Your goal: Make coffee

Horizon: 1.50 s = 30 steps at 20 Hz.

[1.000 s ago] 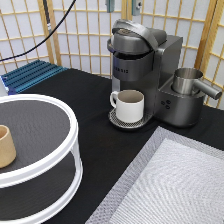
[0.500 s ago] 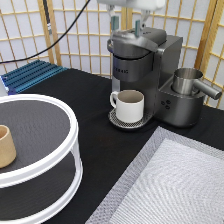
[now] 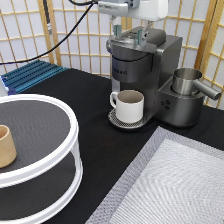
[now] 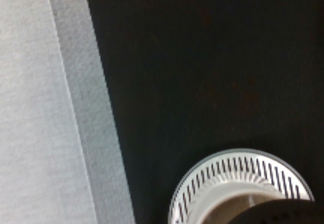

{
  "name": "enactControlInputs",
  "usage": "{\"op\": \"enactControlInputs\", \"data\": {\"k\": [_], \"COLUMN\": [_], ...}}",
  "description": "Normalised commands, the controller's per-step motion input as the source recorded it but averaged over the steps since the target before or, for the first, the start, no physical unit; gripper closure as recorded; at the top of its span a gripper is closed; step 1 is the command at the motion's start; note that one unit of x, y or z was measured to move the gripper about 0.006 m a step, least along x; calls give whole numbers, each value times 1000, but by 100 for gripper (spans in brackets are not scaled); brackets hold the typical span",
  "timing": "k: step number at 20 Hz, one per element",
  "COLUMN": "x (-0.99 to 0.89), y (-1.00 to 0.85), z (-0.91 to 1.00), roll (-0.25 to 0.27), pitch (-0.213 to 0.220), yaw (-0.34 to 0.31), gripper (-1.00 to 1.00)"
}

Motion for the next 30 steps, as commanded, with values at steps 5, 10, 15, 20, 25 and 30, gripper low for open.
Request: {"op": "enactControlInputs", "data": {"k": [5,10,15,20,25,30], "x": [-490,-564,-415,-455,-45,110], "y": [470,-269,-545,-129,224,173], "z": [851,104,-466,-663,-955,-1000], "roll": [-16,-3,-23,-99,-133,-101], "pitch": [-102,-45,-103,-101,-66,-51], "yaw": [-79,-119,-109,-64,-3,0], "gripper": [-100,-100,-100,-100,-100,-100]}}
